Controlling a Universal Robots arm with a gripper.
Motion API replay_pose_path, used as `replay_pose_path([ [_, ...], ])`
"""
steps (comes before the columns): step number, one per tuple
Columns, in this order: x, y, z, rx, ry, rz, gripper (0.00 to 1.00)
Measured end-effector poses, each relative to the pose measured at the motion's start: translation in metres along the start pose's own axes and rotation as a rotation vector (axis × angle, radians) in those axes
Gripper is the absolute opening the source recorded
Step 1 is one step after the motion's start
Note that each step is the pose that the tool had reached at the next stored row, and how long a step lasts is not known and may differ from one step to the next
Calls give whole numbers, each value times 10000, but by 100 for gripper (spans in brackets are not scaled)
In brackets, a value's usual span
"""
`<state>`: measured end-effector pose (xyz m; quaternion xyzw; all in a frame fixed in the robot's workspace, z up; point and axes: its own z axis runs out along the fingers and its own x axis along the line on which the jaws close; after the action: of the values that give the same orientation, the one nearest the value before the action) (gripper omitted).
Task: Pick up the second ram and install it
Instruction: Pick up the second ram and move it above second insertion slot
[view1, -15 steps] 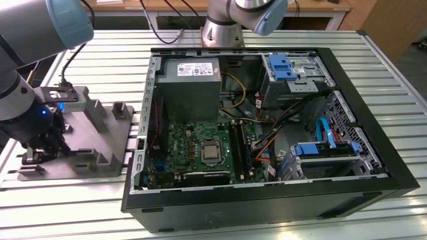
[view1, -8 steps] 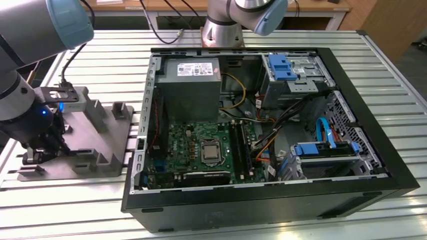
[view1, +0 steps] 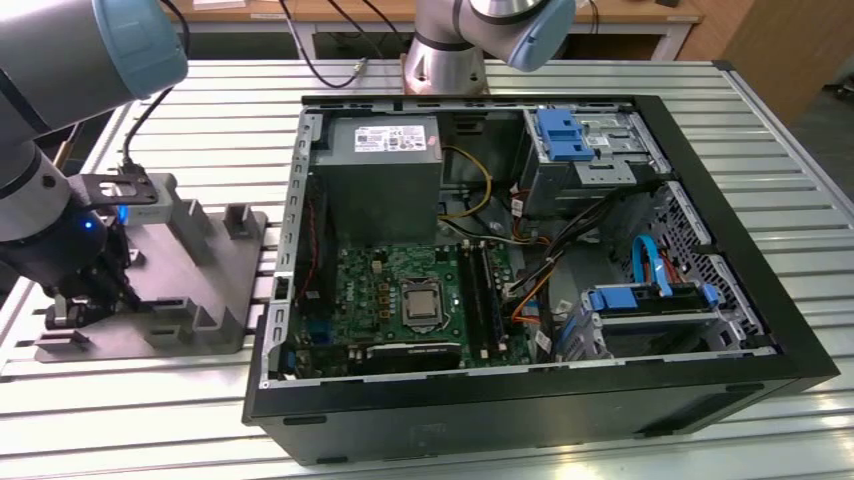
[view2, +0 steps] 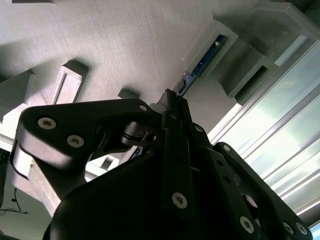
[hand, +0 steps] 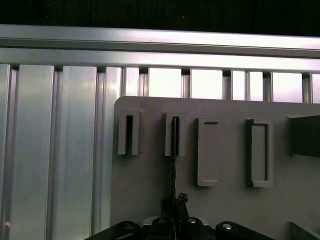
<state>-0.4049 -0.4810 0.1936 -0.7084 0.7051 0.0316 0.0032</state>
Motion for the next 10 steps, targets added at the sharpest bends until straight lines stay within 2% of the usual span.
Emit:
replay_pose_path([
  [5, -1, 1, -14, 4, -11, 0, 14],
  [10, -6, 5, -107, 1, -107, -3, 14],
])
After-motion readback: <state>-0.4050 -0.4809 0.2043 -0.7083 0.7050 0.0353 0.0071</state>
